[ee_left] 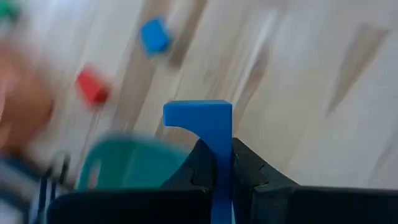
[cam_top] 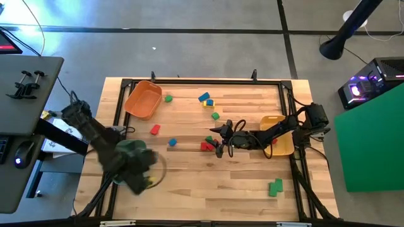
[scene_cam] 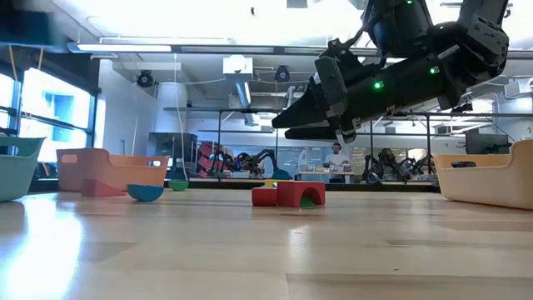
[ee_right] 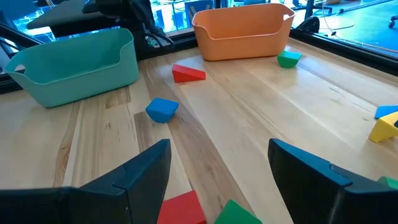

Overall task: Sort blocks by size
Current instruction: Put the blue arch block into the blue bin, then put the red triangle block into the orange bin

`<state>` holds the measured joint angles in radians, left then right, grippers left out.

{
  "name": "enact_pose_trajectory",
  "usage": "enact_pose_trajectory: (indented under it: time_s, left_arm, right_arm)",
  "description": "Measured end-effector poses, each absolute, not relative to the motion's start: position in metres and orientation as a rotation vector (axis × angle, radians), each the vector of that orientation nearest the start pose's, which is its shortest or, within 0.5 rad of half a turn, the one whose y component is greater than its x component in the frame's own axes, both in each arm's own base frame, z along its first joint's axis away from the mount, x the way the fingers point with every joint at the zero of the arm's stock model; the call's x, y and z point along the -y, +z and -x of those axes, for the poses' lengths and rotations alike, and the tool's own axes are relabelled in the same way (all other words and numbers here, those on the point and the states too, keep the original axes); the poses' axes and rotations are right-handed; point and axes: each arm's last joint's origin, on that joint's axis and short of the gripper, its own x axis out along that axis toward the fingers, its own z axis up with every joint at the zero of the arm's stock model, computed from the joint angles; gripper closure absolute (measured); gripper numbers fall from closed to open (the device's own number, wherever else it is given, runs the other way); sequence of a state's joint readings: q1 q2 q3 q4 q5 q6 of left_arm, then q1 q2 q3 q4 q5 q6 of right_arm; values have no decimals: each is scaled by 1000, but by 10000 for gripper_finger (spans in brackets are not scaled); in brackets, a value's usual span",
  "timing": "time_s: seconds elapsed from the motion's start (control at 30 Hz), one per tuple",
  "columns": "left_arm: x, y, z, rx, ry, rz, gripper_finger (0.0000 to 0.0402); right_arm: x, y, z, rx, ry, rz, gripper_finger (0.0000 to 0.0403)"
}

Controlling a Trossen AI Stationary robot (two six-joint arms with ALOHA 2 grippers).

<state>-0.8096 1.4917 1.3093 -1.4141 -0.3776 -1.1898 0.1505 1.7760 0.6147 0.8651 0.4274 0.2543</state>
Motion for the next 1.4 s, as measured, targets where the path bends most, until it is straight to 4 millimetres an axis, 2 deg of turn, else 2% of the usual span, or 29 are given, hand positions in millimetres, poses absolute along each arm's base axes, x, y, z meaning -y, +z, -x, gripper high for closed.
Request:
enact_pose_trajectory:
  time_s: [0.17, 0.33, 0.53, 0.73, 1.03, 1.27, 1.4]
  left_arm:
    - [186, 273, -133, -1152, 594, 292, 398]
    - [175, 235, -101, -1214, 702, 469, 398]
    - [152, 190, -92, -1224, 655, 644, 395]
    - [132, 164, -93, -1247, 658, 690, 389]
    - [121, 154, -103, -1313, 655, 688, 377]
    - [119, 157, -104, -1359, 613, 692, 295]
    - [118, 168, -100, -1415, 538, 770, 254]
  right_arm:
    - [-36, 134, -315, -243, -308, -167, 137]
    - [-36, 135, -315, -230, -306, -162, 137]
    - [-36, 136, -315, -228, -306, -165, 137]
    - [-36, 136, -315, -226, -307, -175, 137]
    - [-36, 136, -315, -224, -309, -191, 137]
    - [-36, 136, -315, -224, -309, -191, 137]
    - [-36, 136, -315, -224, -309, -189, 137]
